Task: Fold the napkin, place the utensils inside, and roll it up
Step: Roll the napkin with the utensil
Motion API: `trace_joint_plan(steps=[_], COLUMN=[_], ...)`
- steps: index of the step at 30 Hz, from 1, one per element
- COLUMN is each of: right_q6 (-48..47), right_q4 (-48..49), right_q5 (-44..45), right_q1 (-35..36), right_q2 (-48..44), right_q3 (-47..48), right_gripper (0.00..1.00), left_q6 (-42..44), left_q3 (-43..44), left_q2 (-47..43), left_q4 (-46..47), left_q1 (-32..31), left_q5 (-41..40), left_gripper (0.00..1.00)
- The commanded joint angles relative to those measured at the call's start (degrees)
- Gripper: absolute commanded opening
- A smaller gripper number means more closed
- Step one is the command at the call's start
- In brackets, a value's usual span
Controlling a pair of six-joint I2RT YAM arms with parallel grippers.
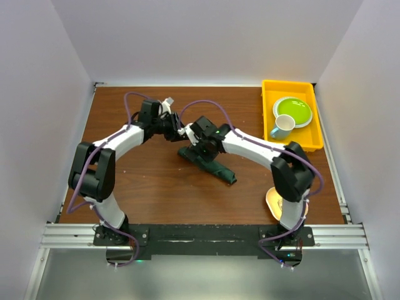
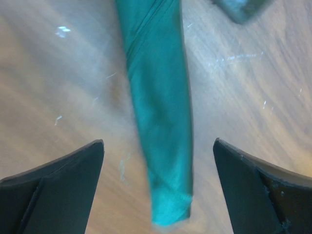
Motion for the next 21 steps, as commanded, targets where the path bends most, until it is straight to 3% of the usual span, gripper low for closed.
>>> trace_joint_plan(steps=[1, 12, 21], right_q6=[-5.29, -4.33, -2.83], right_q4=[-3.68, -0.53, 2.82], right_q5=[6.52, 5.82, 8.98], right_q1=[1.50, 3.26, 3.26], right_q2=[4.21, 6.06, 8.26], right_q3=[5.32, 1.90, -0.92], right_gripper=[0.95, 0.85, 0.72], left_q6=[-1.30, -2.97, -2.80], left_q3=[-2.60, -7.88, -8.41], left_q2=[-4.22, -9.15, -8.80], left_q4=[-1.32, -1.15, -0.88], left_q1=[2.77, 8.84, 9.10], left_q5=[-1.71, -3.03, -2.94], left_gripper=[0.33, 0.33, 0.33])
